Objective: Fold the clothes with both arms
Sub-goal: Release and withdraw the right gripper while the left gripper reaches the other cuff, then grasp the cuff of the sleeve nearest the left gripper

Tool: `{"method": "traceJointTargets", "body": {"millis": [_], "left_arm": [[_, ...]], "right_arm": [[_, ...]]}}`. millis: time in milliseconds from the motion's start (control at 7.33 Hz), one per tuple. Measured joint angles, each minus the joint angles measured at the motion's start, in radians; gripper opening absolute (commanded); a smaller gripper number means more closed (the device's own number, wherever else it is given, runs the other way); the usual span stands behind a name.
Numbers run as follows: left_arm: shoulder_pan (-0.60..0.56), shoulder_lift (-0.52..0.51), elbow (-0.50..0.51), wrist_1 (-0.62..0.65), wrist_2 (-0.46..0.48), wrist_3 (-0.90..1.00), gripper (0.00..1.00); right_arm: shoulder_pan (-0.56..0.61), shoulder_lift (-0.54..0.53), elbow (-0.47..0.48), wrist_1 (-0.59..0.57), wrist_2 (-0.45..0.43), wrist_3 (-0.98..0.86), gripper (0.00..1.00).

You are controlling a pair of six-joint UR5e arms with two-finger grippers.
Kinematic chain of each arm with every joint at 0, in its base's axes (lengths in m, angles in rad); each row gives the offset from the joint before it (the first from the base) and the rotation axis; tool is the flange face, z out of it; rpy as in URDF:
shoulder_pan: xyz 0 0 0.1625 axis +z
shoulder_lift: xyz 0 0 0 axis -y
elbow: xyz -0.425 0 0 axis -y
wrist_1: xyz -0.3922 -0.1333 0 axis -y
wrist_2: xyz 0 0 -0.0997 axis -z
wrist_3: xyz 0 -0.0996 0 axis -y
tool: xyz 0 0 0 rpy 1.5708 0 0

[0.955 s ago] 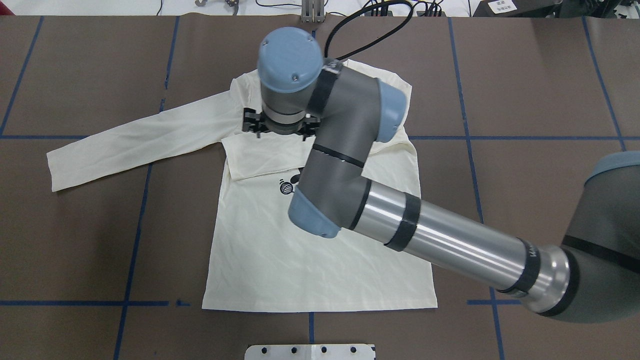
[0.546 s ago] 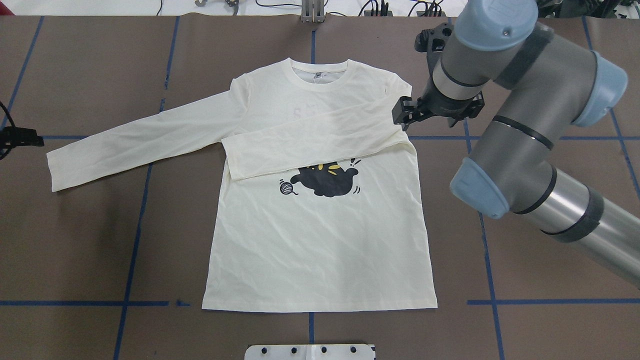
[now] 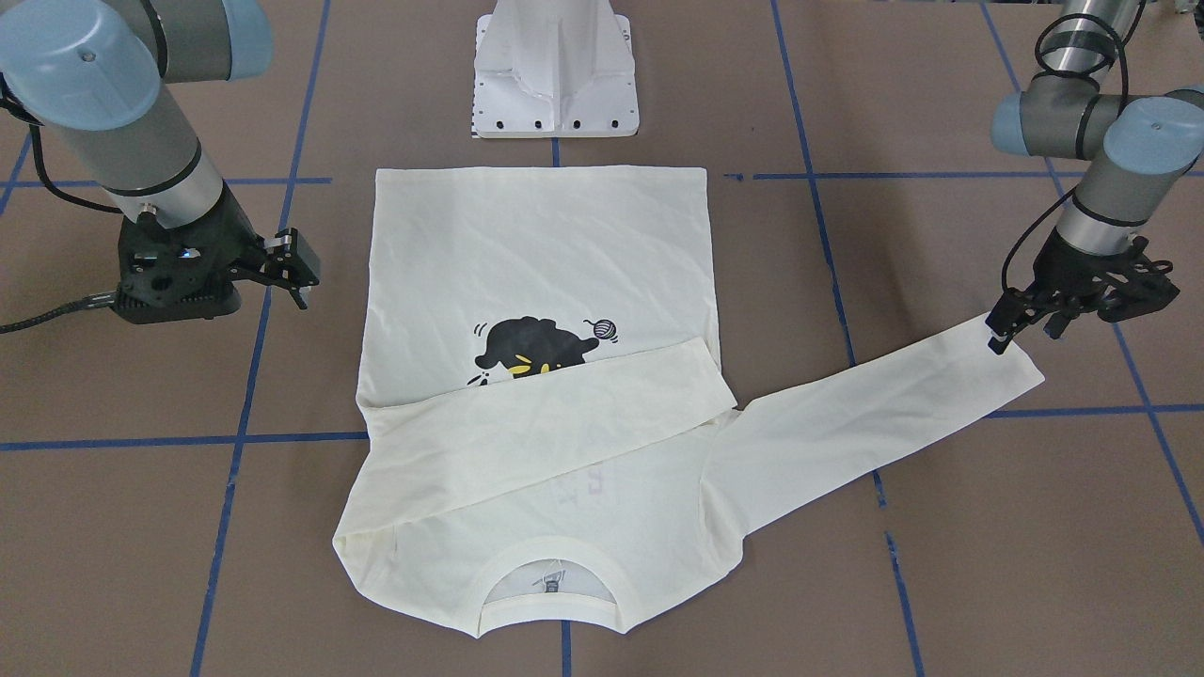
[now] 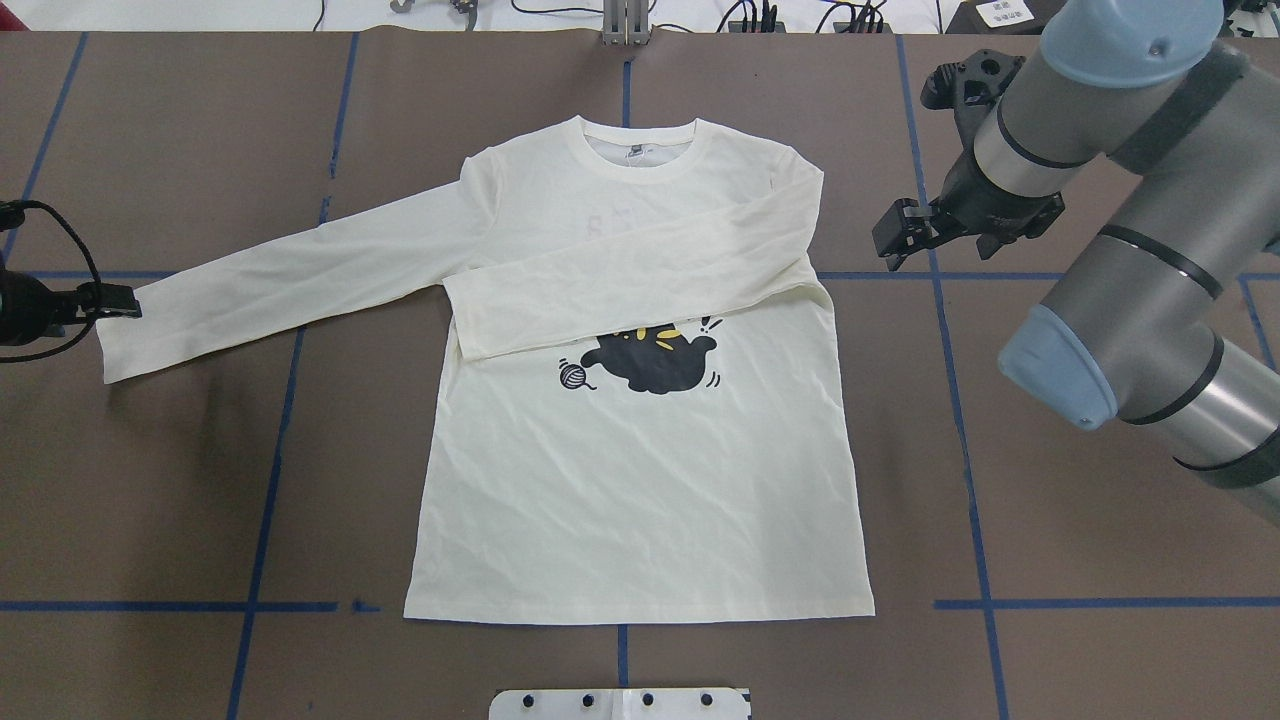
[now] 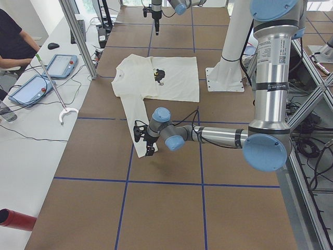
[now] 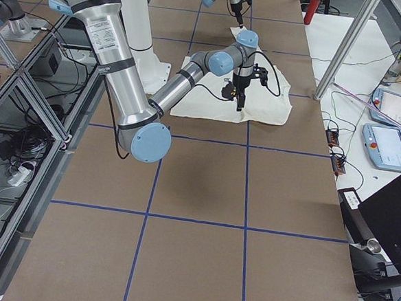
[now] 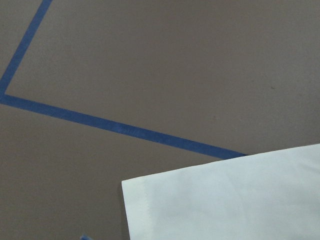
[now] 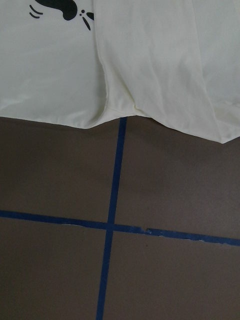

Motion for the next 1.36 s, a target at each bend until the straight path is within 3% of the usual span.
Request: {"method": "traceJointTargets", "body": {"millis": [1365], "left_arm": [[0.013, -0.002, 0.023, -0.005, 0.020, -0.008, 0.99]], "right_arm": [[0.011, -0.006, 0.010, 0.001, 0.021, 0.009, 1.00]]}}
